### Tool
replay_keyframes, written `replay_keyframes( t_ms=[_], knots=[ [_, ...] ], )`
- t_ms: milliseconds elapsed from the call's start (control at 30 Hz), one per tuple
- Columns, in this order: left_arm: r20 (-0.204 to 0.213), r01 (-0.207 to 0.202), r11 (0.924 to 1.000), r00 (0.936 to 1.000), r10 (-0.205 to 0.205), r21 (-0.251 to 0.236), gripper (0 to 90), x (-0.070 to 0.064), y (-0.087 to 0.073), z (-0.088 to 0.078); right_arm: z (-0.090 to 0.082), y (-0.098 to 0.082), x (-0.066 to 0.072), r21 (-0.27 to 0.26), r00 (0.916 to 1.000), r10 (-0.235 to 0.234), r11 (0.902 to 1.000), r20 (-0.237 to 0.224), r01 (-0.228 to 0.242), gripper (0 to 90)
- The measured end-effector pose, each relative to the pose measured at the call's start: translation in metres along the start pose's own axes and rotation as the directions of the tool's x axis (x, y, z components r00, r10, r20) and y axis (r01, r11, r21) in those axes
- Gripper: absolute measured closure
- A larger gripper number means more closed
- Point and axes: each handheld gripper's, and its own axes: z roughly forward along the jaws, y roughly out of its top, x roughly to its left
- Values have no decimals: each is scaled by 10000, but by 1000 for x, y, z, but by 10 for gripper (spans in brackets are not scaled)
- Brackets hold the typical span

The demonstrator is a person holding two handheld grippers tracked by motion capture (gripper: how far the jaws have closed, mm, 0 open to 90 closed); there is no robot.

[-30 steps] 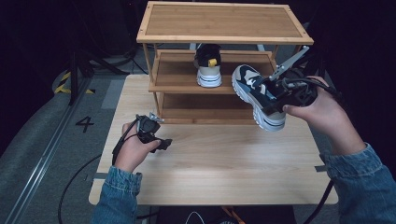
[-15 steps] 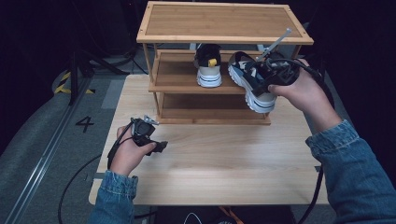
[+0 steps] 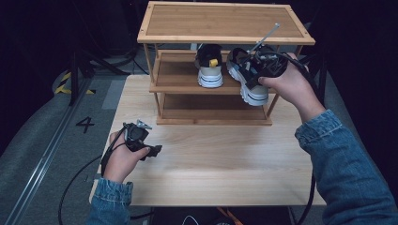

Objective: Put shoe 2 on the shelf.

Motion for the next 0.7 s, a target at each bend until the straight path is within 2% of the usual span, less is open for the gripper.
replay_keyframes(
  t_ms=[167, 333, 467, 633, 700],
  knots=[
    [-89, 81, 10000, 9999, -81, -1, 239, 0, -3, -1, 5, 2, -2, 20, 10000, -20, 10000, 35, 20, 737],
    [-114, 130, 9999, 9999, -130, -12, 239, 0, -3, -1, 8, 3, 0, -6, 9993, -116, 9999, 346, 116, 691],
    [-34, 48, 10000, 10000, -48, 27, 239, -1, -2, 0, 4, 4, 2, -629, 9969, -142, 9978, 768, 191, 556],
    [5, 25, 10000, 10000, -25, 11, 238, 0, 0, 1, 3, 4, 3, -835, 9949, -311, 9957, 959, 392, 516],
    [47, -9, 10000, 10000, 9, 48, 238, 0, 1, 1, -5, 0, 5, -1378, 9940, -163, 9900, 1078, 312, 510]
  ],
)
